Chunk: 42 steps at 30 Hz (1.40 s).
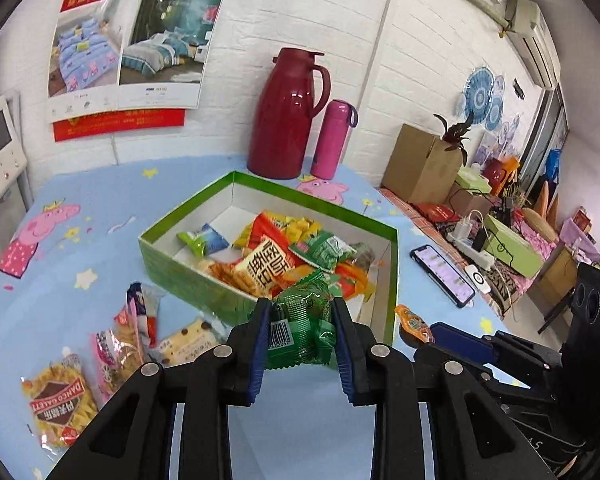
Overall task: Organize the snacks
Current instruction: 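Lower the jelly cup and green packet into the box and open both grippers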
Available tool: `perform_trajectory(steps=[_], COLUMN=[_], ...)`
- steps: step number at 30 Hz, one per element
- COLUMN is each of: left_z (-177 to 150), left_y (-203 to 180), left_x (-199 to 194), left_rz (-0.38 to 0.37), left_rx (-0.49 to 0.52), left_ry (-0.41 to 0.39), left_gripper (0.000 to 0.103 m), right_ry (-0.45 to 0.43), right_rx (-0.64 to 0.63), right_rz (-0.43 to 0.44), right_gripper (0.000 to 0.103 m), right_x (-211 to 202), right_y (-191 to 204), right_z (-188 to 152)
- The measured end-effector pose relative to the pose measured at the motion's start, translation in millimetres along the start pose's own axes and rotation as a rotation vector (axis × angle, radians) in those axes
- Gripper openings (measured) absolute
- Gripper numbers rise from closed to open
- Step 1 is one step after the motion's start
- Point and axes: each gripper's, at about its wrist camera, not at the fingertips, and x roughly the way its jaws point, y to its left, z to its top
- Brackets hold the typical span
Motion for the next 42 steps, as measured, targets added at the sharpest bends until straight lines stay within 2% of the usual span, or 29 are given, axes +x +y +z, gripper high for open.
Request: perform_trajectory(steps=[9,19,21,22,23,24,26,28,33,37,42], left_z=[26.8,35.6,35.5,35.1,33.9,32.6,30.7,30.0,26.4,22.1,15.0], left_y=[-8.5,1.6,3.9,5.6,8.0,9.8,13.6,17.3,24.6,26.5,28.1], left_x=[50.3,93.5,97.5,98.4,97.7,95.8,91.9,89.4,75.1,59.4,35.1], left_rz=[0.102,0.142,0.16,0.164,0.18,0.2,0.222,0.232,0.246,0.255,0.26], left_rx=[0.041,0.038,0.035,0.03,0.018,0.006,-0.009,-0.017,-0.036,-0.045,-0.046], left_ry=[0.009,0.045,0.04,0.036,0.023,0.003,-0.028,-0.023,-0.033,-0.046,-0.064], left_gripper=[0.03,0.032,0.045,0.068,0.087,0.091,0.096,0.098,0.098,0.099,0.099], right_ry=[-0.02,0.006,0.005,0.0,-0.009,-0.013,-0.013,-0.014,-0.011,-0.027,-0.038], right_rx=[0.049,0.056,0.044,0.037,0.027,0.017,0.009,0.018,0.018,0.005,-0.025], right_rz=[-0.064,-0.086,-0.09,-0.099,-0.107,-0.112,-0.119,-0.118,-0.107,-0.091,-0.076], right_gripper=[0.031,0.032,0.048,0.062,0.069,0.07,0.075,0.081,0.083,0.095,0.096], right_x=[31.4,70.7,73.4,73.6,73.2,73.3,73.1,72.8,67.1,56.1,42.0], right_y=[-39.8,-67.0,-67.8,-66.8,-65.5,-64.5,-63.6,-63.2,-55.2,-41.0,-20.4], right_z=[29.6,37.6,35.8,34.5,33.0,32.7,32.3,32.1,30.5,28.5,24.4])
